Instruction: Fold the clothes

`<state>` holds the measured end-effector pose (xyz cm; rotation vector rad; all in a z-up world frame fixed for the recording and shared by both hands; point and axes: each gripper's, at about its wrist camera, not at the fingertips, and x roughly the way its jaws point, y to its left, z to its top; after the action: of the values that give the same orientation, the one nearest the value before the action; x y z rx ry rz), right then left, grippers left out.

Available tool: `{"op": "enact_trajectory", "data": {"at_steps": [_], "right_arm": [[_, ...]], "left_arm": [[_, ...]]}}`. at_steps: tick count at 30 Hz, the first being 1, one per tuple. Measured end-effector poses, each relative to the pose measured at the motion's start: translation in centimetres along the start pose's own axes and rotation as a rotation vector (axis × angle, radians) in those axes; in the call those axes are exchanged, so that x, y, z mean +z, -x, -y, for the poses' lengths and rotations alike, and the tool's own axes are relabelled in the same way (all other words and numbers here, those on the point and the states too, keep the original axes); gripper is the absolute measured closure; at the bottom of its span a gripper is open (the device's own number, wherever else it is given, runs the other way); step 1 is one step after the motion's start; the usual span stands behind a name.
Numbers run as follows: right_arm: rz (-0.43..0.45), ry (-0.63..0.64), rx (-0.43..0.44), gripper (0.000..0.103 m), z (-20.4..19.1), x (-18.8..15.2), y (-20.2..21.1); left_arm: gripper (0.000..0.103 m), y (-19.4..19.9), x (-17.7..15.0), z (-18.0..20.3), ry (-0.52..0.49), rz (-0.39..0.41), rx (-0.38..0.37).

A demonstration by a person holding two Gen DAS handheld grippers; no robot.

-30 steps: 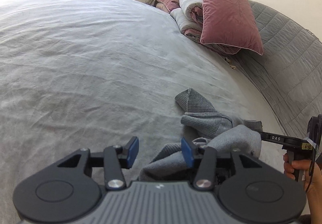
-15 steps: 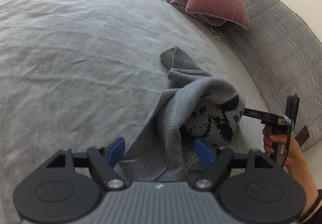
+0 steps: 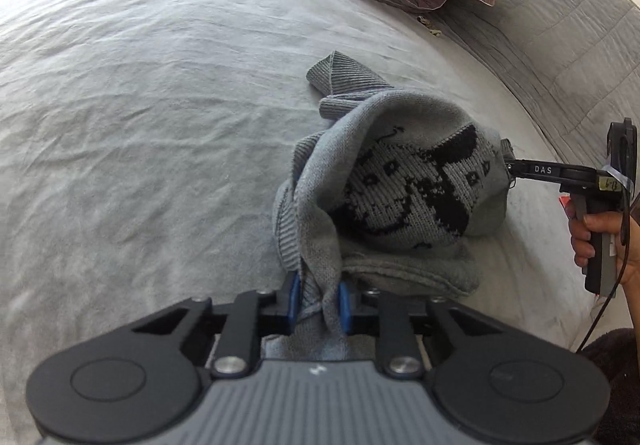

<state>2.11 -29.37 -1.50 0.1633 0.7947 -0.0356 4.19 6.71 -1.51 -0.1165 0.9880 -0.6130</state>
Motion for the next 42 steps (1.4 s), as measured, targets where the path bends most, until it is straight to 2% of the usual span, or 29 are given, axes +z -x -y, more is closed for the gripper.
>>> {"op": "enact_trajectory", "data": {"at_steps": [8,11,14,15,18,26,34,42], "right_arm": [[0.110,0.001,-0.012,0.096,-1.0,1.0,1.7],[0.156,0.001,-0.014,0.096,-1.6,1.4,2.2],[0.191,-0.008,-0.017,0.096,-2.3,1.8,2.3],[0.198,-0.014,-0.017,0.096,-2.5,1.9,2.2],[0.220,-0.031,-0.018,0.096,-3.1,2.2,2.0],[0.268,-0.122,-0.031,0.096,-3.4,3.4,1.8],[0.359,-0.047,-0.075,0.096,-5.0,6.2,1.5],[0.406,0.043,-0.153,0.096,-6.3,9.0,-2.3]], "left_arm": [[0.086,2.7,2.3,-0.4,0.023,0.145,0.121],[0.091,3.6,3.2,-1.0,0.048,0.207,0.201],[0.091,4.3,4.1,-1.5,0.046,0.259,0.278],[0.091,4.4,4.3,-1.7,0.057,0.268,0.283],[0.091,3.9,4.7,-2.1,0.095,0.260,0.265],[0.092,3.8,5.1,-0.8,0.074,0.329,0.337],[0.092,2.7,8.1,-1.0,0.051,0.333,0.446],[0.092,0.7,12.3,-2.1,0.041,0.345,0.527]]}}
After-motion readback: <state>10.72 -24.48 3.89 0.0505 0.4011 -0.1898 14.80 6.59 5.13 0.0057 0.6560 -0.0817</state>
